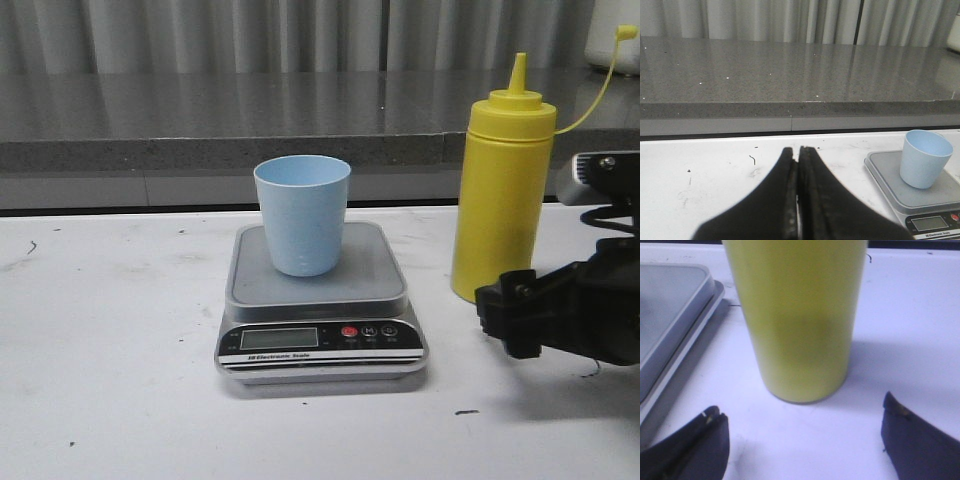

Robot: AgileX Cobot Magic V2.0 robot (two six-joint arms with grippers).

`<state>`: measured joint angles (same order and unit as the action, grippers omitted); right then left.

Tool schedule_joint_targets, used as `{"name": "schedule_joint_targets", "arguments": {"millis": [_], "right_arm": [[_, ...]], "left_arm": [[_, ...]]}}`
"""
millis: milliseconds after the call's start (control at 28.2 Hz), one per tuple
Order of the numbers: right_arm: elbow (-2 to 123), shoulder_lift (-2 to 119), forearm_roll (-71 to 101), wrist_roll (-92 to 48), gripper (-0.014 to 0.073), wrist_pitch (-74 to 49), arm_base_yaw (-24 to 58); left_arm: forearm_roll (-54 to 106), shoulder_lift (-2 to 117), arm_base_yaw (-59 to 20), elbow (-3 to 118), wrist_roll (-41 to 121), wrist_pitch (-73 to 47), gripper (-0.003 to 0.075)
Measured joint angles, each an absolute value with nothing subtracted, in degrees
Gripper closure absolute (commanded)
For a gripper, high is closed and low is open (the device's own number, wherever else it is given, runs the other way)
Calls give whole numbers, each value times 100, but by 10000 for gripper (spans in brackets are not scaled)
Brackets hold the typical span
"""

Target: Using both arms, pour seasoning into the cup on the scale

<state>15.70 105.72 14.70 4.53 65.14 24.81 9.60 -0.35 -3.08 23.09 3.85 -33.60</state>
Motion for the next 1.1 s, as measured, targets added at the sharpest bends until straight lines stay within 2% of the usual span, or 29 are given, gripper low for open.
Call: {"name": "schedule_joint_targets", "arguments": {"millis": [71,142,177,354,460,602,673,885,1027,1098], "right_arm": [[1449,10429,1468,550,-29,6514,2481],[1358,10242,1458,580,41,6514,2481],[1310,10146,1458,580,102,6514,2481],[1126,9378,1458,580,511,6514,2481],[1043,8753,1458,553,631,6514,2481],[1010,7794,1458,54,636,6417,2481],[1036,7310,1484,-371,636,5900,2481],[1771,5643,2058,-1393,636,2897,2457],[2405,4747,2206,-2220,636,865,2156],[2550,4368,2206,-2350,636,244,1975]], "left_arm": [[960,-35,-308,2309,385,-3360,740],[960,-35,-308,2309,385,-3360,740],[960,-35,-308,2309,385,-3360,740],[960,-35,-308,2309,385,-3360,740],[960,-35,-308,2309,385,-3360,740],[960,-35,-308,2309,385,-3360,740],[960,-35,-308,2309,385,-3360,740],[960,-35,-308,2309,385,-3360,740],[960,-35,-308,2309,385,-3360,740],[960,-35,-308,2309,385,-3360,740]]}}
